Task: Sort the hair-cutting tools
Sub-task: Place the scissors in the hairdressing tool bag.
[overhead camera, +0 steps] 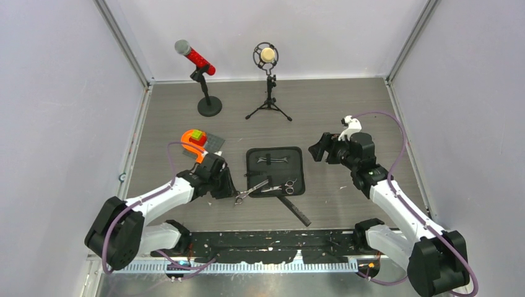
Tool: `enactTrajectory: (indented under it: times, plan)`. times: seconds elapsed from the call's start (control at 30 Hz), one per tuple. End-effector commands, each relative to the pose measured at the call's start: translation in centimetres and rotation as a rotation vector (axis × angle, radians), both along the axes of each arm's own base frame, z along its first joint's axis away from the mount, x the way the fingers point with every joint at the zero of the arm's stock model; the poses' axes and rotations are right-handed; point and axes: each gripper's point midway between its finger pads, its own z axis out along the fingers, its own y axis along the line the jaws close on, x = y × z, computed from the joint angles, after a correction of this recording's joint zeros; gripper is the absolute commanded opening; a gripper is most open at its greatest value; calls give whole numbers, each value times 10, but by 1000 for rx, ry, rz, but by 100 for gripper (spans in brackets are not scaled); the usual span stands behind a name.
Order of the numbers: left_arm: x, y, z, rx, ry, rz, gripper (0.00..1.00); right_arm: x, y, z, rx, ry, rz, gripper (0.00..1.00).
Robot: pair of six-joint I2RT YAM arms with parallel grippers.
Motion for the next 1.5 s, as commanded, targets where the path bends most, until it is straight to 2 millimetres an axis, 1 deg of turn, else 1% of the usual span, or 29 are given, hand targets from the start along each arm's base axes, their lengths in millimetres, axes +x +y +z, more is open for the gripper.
enactTrajectory:
  times: [0.0,0.07,0.17,0.27,0.4,0.53,0.73,1.1,1.27,1.4,1.47]
  plan:
    - [9,-9,10,-27,-21,-26,26,7,5,8,8,-48,25,82]
    - [11,-10,11,-30,-25,-27,23,8,5,6,6,-49,24,82]
    - [13,-12,14,-34,-31,-27,21,10,7,1,1,-34,37,82]
    - [14,-12,14,-33,-30,-24,21,11,11,-8,-1,-4,59,82]
    - [13,-6,12,-12,-25,-2,24,11,16,-14,9,20,86,81]
    - [14,-1,10,13,-26,21,25,11,18,-17,14,27,94,81]
    - [18,1,9,38,-36,30,25,10,19,-24,16,39,100,81]
    - [16,-8,6,25,-3,-7,24,14,25,-32,24,57,126,81]
    - [16,-10,5,28,2,-15,20,15,27,-39,14,69,134,81]
    - [18,-11,8,26,-6,-14,11,13,28,-40,16,63,139,80]
    - [20,-12,11,23,-15,-13,3,13,28,-40,18,61,139,80]
